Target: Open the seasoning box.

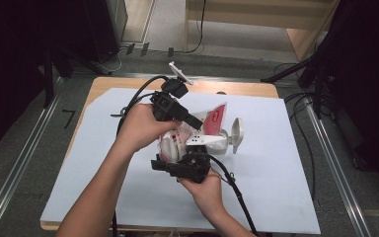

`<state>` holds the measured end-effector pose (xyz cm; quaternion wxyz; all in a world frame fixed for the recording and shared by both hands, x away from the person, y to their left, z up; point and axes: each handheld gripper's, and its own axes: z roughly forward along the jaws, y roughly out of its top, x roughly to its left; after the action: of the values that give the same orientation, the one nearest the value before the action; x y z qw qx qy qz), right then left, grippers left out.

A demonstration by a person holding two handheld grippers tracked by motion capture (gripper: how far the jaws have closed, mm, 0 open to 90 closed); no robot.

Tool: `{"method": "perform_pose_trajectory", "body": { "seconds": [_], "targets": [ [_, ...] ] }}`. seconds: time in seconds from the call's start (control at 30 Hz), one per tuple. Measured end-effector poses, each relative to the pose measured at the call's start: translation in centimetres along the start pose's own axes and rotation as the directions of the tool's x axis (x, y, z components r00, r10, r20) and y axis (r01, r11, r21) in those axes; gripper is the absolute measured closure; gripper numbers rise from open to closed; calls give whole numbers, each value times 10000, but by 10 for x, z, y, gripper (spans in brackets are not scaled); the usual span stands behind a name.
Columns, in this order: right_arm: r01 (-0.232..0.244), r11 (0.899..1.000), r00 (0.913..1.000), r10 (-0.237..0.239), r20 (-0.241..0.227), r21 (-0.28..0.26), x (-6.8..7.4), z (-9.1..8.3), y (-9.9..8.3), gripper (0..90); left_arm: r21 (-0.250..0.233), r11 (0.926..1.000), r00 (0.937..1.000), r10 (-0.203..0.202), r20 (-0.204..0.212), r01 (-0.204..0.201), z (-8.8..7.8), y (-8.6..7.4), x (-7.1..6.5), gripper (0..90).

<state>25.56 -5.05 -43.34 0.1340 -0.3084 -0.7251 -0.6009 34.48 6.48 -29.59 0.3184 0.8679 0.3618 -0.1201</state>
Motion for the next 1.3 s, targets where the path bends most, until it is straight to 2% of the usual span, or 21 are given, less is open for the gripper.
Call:
{"method": "perform_pose_trajectory", "body": {
  "seconds": [0.27, 0.33, 0.37, 0.4, 0.6, 0.67, 0.87, 0.97, 1.07, 1.3],
  "targets": [
    [-27, 9999, 9994, 32, 348, -145, 3, 2, 2, 627, 191, 9998, 9998, 72, -176, -68, 0, 5, -2, 775],
    [-80, 9997, 9994, 88, 343, -239, 3, 3, 3, 629, 344, 9992, 9994, 225, -271, -216, 0, 8, -2, 780],
    [-98, 9996, 9994, 107, 340, -272, 4, 3, 3, 630, 419, 9987, 9992, 310, -269, -298, 0, 8, -1, 784],
    [-102, 9994, 9992, 114, 393, -316, 4, 3, 3, 631, 391, 9990, 9995, 208, -249, -198, 0, 9, -2, 788],
    [-123, 9991, 9980, 148, 612, -411, 5, 7, 5, 631, 592, 9971, 9986, 485, -228, -470, -2, 12, 2, 799],
    [-109, 9988, 9973, 144, 726, -474, 6, 8, 5, 632, 531, 9977, 9990, 430, -144, -422, -1, 12, 3, 799],
    [-119, 9981, 9948, 180, 1000, -610, 7, 10, 4, 632, 575, 9944, 9960, 892, -75, -886, 0, 12, 3, 798],
    [48, 9979, 9905, 40, 1375, -640, 7, 10, 3, 629, 584, 9933, 9949, 1005, -104, -998, 1, 12, 2, 798],
    [201, 9978, 9878, -100, 1554, -635, 8, 10, 3, 619, 536, 9943, 9956, 929, -158, -919, 3, 13, 1, 802],
    [372, 9972, 9840, -253, 1765, -643, 10, 11, 3, 621, 952, 9894, 9929, 1135, -349, -1098, 3, 17, 1, 805]
  ]
}}
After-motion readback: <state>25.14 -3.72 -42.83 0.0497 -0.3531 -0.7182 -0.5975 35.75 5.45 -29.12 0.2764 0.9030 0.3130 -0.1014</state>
